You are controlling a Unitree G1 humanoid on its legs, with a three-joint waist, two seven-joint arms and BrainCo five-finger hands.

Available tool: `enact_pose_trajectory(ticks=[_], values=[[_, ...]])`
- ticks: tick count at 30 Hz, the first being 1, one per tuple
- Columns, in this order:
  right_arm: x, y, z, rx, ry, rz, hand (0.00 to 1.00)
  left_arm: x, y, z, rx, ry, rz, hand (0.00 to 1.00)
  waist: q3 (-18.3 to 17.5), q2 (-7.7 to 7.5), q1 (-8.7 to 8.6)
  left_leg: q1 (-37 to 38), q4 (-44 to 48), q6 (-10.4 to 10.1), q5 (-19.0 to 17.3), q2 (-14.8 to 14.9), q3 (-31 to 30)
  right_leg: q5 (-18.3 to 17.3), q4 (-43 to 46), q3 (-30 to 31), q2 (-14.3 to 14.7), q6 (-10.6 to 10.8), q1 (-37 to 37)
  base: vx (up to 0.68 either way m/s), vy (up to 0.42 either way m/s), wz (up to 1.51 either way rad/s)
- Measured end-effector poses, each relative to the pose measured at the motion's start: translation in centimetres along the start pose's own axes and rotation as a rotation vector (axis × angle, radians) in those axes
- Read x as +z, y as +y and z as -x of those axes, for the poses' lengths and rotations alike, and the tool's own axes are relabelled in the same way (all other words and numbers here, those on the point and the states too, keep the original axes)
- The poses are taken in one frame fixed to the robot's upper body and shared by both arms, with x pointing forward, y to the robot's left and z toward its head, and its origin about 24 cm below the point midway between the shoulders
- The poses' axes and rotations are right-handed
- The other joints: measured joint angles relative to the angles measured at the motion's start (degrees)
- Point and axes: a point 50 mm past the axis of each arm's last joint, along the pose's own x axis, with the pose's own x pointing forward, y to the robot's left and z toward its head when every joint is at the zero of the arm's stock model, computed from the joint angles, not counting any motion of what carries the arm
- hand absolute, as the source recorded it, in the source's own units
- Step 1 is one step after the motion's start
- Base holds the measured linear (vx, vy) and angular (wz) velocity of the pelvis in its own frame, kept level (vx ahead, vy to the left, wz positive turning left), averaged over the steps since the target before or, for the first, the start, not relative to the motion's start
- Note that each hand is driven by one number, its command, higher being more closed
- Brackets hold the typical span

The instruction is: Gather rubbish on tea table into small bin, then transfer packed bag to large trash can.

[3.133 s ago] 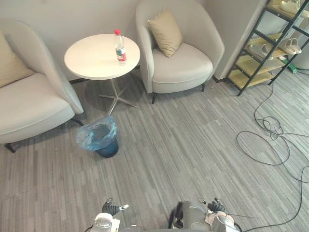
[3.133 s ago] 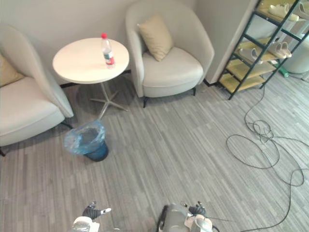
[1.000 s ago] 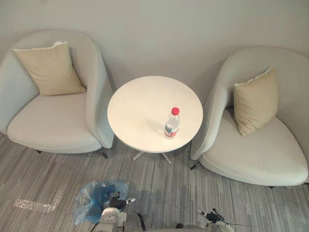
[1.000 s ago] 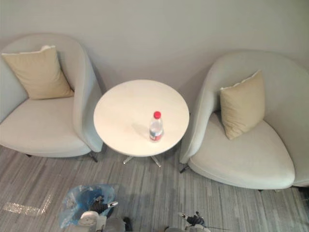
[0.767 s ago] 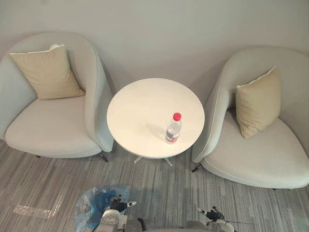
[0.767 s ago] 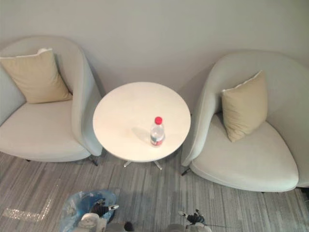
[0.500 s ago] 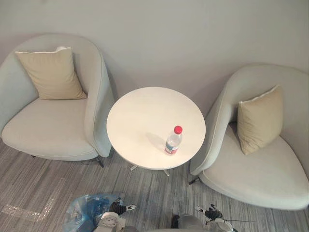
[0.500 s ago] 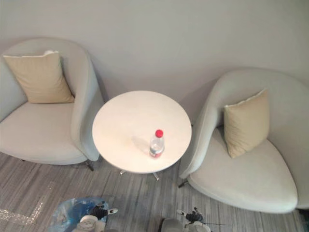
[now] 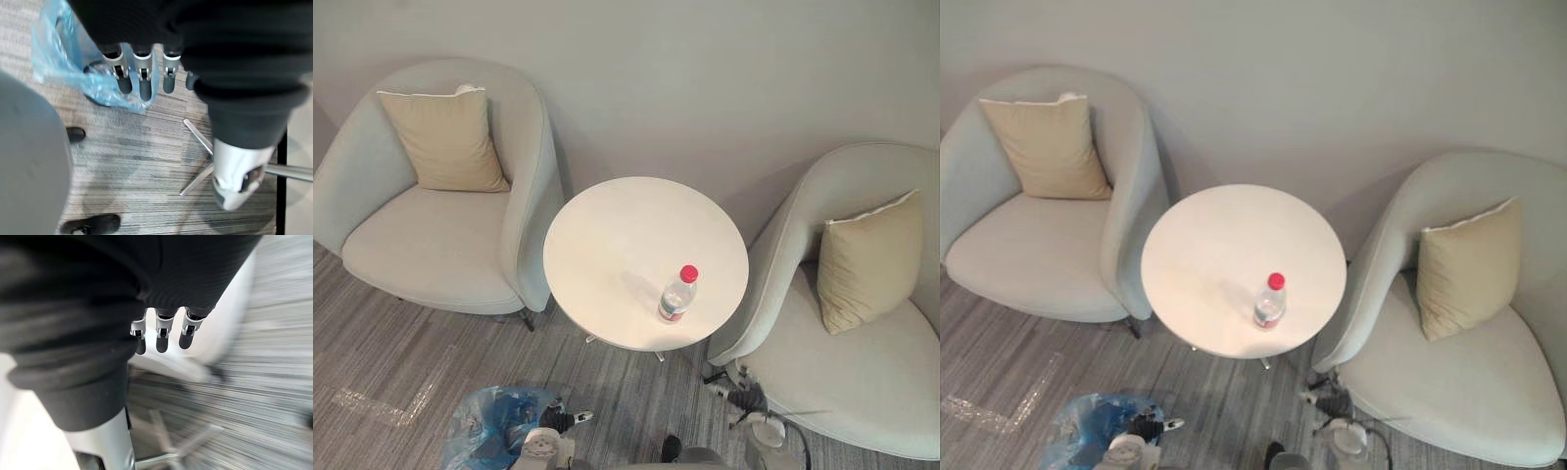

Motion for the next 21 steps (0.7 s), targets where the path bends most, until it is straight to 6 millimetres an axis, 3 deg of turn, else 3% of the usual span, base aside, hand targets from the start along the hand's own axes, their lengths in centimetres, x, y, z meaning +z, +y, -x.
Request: enact_pose_trajectory(ticks=[2,9,21], values=[[1.7,-0.2,-0.2,-0.006,-0.08,0.025,0.0,0.0,0.1,0.0,-0.005,-0.004,-0.029,0.0,0.0,-0.18,-0.04,-0.4,0.0,0.3,0.4,-0.6,-1.2,0.9,-1.7,-0.6,-0.4,0.3,0.4,-0.04,0.025,0.21],[4.8,-0.2,-0.4,-0.026,-0.24,0.142,0.0,-0.1,0.3,0.1,-0.011,-0.027,-0.089,0.0,0.2,-0.24,0.12,-1.9,-0.4,0.4,0.7,-0.9,-4.0,3.3,-5.4,-2.4,-0.3,0.3,1.8,-0.06,-0.002,0.16],[7.5,-0.7,-1.0,-0.073,-0.35,0.172,0.0,0.4,0.0,0.1,-0.023,-0.055,-0.116,0.0,0.9,0.64,0.14,-3.5,-3.0,0.3,3.0,-1.5,-8.0,4.6,-7.4,-6.2,-0.6,0.4,1.8,-0.03,-0.009,0.17]])
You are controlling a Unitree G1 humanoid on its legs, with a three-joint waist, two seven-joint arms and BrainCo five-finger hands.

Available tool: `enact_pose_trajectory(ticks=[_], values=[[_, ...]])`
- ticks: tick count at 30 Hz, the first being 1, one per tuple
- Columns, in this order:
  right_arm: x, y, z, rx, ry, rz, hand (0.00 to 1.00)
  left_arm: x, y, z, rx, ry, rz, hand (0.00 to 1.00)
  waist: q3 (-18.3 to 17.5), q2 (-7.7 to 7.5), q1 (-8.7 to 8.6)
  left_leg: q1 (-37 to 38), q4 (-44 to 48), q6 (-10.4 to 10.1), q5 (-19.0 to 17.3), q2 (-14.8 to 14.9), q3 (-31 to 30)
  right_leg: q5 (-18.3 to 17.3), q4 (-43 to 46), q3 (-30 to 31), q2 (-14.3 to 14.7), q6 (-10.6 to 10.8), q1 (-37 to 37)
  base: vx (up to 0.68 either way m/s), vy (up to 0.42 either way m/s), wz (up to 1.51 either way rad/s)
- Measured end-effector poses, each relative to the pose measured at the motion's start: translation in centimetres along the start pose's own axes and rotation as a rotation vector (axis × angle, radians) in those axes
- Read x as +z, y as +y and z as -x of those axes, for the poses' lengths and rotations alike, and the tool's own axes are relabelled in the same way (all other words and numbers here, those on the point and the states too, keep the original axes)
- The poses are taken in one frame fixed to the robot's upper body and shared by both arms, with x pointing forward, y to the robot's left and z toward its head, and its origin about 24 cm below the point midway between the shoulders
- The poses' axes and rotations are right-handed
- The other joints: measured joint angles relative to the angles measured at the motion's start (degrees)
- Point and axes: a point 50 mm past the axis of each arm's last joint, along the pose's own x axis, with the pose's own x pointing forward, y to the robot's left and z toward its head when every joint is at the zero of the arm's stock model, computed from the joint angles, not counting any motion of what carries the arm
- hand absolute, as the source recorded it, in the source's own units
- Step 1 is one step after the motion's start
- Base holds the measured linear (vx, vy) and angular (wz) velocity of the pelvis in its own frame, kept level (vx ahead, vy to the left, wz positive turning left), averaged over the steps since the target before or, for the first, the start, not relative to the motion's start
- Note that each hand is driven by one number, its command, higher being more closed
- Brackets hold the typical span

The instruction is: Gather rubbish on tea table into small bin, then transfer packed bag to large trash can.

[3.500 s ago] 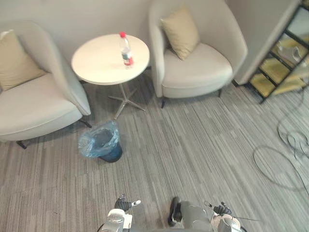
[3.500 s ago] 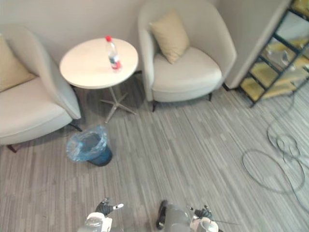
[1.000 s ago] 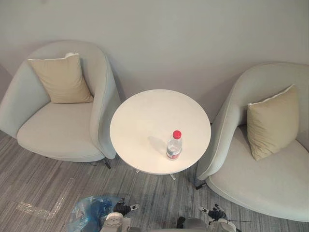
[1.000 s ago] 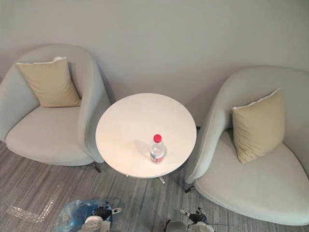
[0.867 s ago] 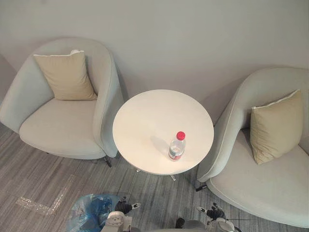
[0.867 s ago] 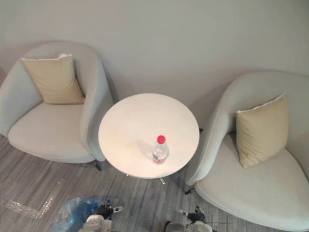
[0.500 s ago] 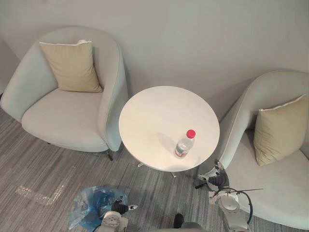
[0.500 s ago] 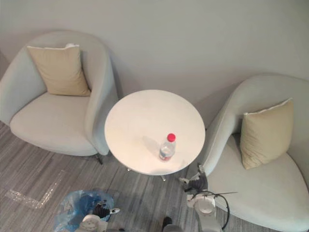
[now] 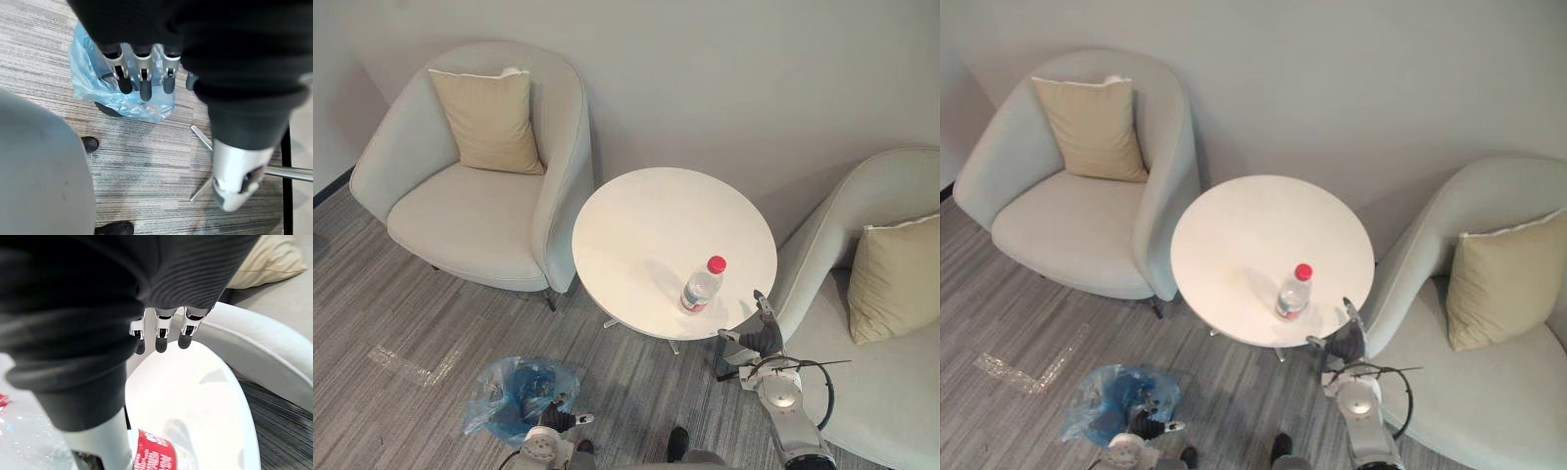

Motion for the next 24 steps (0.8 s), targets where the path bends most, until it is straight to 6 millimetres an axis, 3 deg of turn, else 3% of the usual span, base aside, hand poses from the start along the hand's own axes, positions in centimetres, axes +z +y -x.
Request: enact_pose_trajectory(ticks=[9,15,16,24], values=[[2.2,-0.1,-2.0,-0.068,-0.061,-0.049,0.0,1.0,0.0,0.0,0.018,-0.049,-0.002,0.0,2.0,1.35,0.38,-3.3,0.9,-0.1,0.7,-0.7,-4.0,0.0,-0.7,-4.1,-0.3,0.0,-0.2,0.0,-0.003,0.24],[3.8,0.1,-3.8,-0.104,-0.077,-0.142,0.0,2.3,-0.1,-0.2,0.02,-0.096,0.029,0.0,4.8,2.56,2.04,-5.1,1.1,-0.3,1.3,-1.0,-5.8,0.0,-0.6,-5.9,-0.5,0.0,-0.8,-0.03,0.004,0.16],[3.9,0.1,-3.9,-0.107,-0.078,-0.148,1.0,2.3,-0.1,-0.2,0.02,-0.098,0.032,0.0,4.9,2.65,2.14,-5.5,1.1,-0.3,1.3,-1.0,-5.9,0.0,-0.6,-6.0,-0.5,0.0,-1.1,-0.02,0.001,0.19],[6.4,-0.3,-5.5,-0.167,-0.117,-0.294,1.0,3.7,-0.2,-0.2,0.022,-0.148,0.071,0.0,7.5,3.47,3.88,-7.8,2.0,-0.6,1.9,-1.3,-7.0,-3.3,5.3,-6.9,-2.0,0.3,-4.7,0.0,0.014,0.1]])
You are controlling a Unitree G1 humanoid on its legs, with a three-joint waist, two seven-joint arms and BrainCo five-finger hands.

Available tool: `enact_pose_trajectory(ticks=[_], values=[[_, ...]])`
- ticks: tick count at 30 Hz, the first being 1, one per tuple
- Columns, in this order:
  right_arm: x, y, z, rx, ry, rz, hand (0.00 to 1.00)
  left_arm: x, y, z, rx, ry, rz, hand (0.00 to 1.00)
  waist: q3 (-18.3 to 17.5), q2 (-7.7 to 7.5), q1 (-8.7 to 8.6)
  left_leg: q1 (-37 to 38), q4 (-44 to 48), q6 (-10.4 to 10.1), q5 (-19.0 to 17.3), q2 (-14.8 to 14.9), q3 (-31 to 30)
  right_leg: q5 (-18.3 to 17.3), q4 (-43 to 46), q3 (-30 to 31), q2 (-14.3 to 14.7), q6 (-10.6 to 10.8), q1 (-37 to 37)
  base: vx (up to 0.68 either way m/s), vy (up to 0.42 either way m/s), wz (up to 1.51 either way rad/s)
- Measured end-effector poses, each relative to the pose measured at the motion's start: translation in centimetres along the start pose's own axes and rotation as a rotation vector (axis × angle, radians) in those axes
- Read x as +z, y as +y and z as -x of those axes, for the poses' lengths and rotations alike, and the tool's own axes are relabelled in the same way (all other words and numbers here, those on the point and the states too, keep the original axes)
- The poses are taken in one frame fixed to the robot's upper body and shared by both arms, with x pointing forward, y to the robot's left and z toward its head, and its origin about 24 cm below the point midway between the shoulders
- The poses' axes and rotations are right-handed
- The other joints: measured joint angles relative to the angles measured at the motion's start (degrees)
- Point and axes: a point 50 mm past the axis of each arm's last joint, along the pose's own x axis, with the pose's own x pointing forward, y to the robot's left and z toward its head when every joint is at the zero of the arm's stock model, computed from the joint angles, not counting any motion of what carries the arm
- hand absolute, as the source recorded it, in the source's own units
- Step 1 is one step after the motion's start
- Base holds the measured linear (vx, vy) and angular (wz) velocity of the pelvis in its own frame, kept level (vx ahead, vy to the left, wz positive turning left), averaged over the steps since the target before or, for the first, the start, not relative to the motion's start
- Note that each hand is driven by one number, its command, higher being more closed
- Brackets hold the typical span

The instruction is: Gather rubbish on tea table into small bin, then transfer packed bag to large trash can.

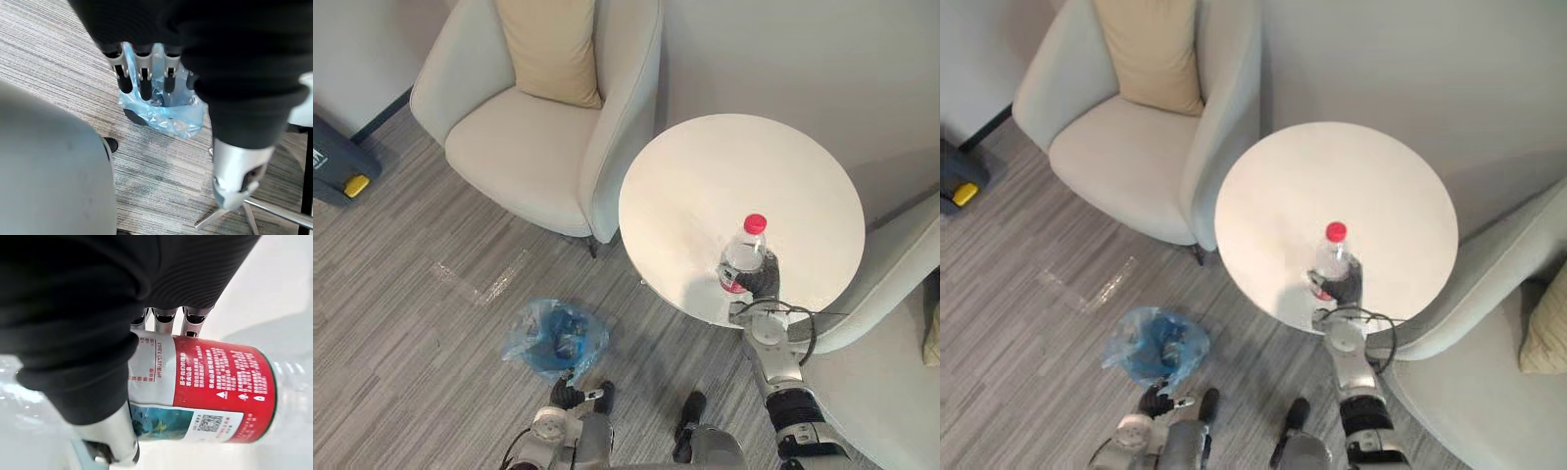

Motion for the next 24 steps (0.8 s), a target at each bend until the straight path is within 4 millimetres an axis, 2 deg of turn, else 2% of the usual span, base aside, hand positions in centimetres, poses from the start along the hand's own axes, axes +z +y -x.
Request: enact_pose_trajectory(ticks=[6,10,14,19,24], values=[[0.0,-0.5,0.0,-0.015,-0.002,-0.009,1.0,0.1,-0.1,0.0,-0.001,-0.002,0.009,0.0,0.1,-0.03,0.28,0.1,0.0,0.0,0.0,-0.1,0.1,-0.1,0.1,0.2,-0.1,0.1,0.0,0.0,0.005,0.01],[0.7,-1.1,1.2,0.01,-0.052,-0.021,1.0,0.0,0.2,0.0,0.004,0.001,0.003,0.0,0.2,-0.3,-0.13,0.7,0.0,0.0,0.0,-0.1,0.3,-0.1,0.0,0.7,-0.1,0.1,0.4,-0.01,0.004,-0.05],[1.0,-1.5,2.6,0.042,-0.084,-0.011,1.0,-0.2,0.5,0.0,0.007,0.007,-0.011,0.0,0.2,-1.25,-0.87,2.3,-0.2,0.1,-0.1,-0.1,1.3,0.2,-0.4,2.3,-0.1,0.1,1.5,-0.02,0.01,-0.15],[1.0,-1.4,4.9,0.096,-0.101,-0.031,1.0,-0.8,0.7,0.0,0.008,0.029,-0.033,0.0,-0.7,-2.45,-2.18,3.3,-0.2,0.1,-0.1,-0.3,2.7,2.2,-3.3,3.9,0.2,0.3,2.7,-0.04,0.014,-0.19],[0.5,-1.2,6.4,0.133,-0.078,-0.037,1.0,-1.2,0.7,0.1,0.004,0.046,-0.044,0.0,-1.9,-2.9,-2.51,4.1,-0.2,0.1,-0.1,-0.5,3.4,3.9,-5.6,5.1,0.4,0.4,4.0,-0.06,0.018,-0.09]])
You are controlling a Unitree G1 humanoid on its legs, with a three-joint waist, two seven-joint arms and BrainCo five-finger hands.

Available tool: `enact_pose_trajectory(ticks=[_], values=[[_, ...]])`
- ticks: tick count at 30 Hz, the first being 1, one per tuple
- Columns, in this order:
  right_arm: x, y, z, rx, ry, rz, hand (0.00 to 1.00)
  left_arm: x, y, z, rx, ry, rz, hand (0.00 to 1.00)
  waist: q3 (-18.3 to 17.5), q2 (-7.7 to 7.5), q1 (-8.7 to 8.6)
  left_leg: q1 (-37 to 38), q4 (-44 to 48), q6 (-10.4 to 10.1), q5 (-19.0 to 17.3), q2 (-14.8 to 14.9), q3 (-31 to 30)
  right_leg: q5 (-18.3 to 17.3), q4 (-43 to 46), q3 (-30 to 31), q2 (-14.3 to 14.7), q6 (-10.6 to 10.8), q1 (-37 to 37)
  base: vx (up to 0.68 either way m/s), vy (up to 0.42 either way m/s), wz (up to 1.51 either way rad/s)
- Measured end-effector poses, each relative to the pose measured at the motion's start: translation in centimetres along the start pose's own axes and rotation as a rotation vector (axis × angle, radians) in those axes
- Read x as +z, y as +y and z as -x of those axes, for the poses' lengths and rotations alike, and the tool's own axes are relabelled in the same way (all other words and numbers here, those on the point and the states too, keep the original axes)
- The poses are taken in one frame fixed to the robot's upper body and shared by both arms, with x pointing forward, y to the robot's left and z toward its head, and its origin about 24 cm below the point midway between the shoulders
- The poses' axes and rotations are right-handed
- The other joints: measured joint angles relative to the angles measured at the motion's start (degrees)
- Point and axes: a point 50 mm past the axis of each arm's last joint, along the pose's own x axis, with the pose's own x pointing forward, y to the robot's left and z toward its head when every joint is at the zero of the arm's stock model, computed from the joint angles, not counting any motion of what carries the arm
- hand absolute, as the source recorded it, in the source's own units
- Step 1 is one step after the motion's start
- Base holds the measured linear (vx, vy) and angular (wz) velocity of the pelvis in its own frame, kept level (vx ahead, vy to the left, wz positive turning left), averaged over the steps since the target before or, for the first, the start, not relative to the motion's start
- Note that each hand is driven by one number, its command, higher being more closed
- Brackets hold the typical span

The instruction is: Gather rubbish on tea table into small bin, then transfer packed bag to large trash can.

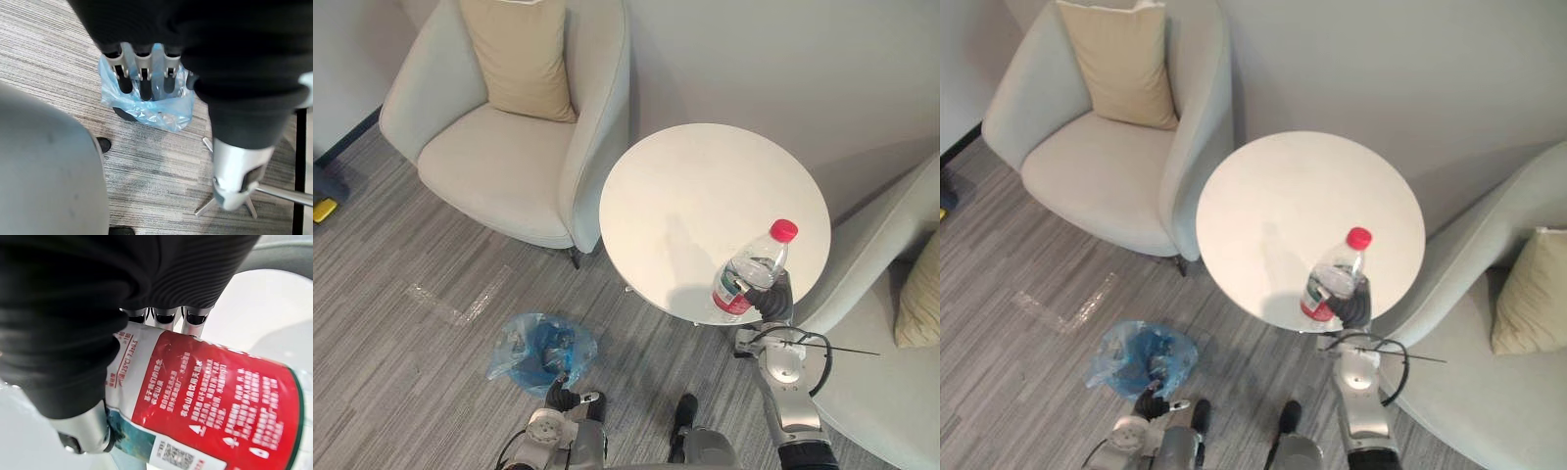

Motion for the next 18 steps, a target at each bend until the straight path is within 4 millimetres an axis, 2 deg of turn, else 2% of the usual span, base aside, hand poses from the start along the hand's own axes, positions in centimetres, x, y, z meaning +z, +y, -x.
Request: enact_pose_trajectory(ticks=[4,9,14,15,17,18], values=[[0.2,0.8,1.4,0.054,-0.011,0.004,1.0,-0.8,-0.3,0.3,-0.01,0.026,-0.011,0.0,-2.9,-0.02,-0.42,0.5,-0.4,0.2,-0.1,0.2,0.1,1.0,-1.4,0.4,0.4,0.0,0.7,-0.07,0.006,-0.05],[0.0,1.4,2.7,0.093,0.005,-0.008,1.0,-1.4,-0.6,0.5,-0.025,0.043,-0.035,0.0,-3.9,0.25,-0.85,2.0,-0.5,0.2,0.0,0.3,-0.1,1.2,-1.7,0.2,0.6,0.0,2.6,-0.07,-0.001,0.02],[2.2,1.6,3.7,0.121,-0.082,-0.002,1.0,-1.1,-1.3,0.5,-0.036,0.03,-0.028,0.0,-3.7,1.18,-1.39,-1.0,0.9,0.7,0.4,0.1,-2.4,-0.4,1.0,-2.9,0.1,-0.1,1.2,-0.06,-0.002,0.35],[3.0,2.2,3.3,0.14,-0.128,-0.007,1.0,-0.8,-1.4,0.5,-0.036,0.015,-0.022,0.0,-3.5,1.58,-1.39,-3.1,2.5,1.6,0.3,0.3,-0.8,-1.9,4.7,-3.5,-0.5,-0.5,-1.1,-0.06,0.026,0.34],[3.3,2.3,3.0,0.138,-0.147,-0.009,1.0,-0.7,-1.5,0.5,-0.039,0.013,-0.023,0.0,-3.5,1.97,-1.48,-4.6,3.8,5.1,-0.8,0.5,2.5,-2.5,6.0,-4.3,-0.9,-0.7,-2.0,-0.04,0.021,0.28],[3.6,2.5,2.8,0.139,-0.16,-0.013,1.0,-0.4,-1.5,0.5,-0.039,-0.001,-0.034,0.0,-3.5,1.82,-1.42,-5.1,3.4,10.9,-2.4,1.3,6.6,-2.6,6.7,-4.8,-1.6,-0.7,-2.8,-0.02,-0.002,0.3]])
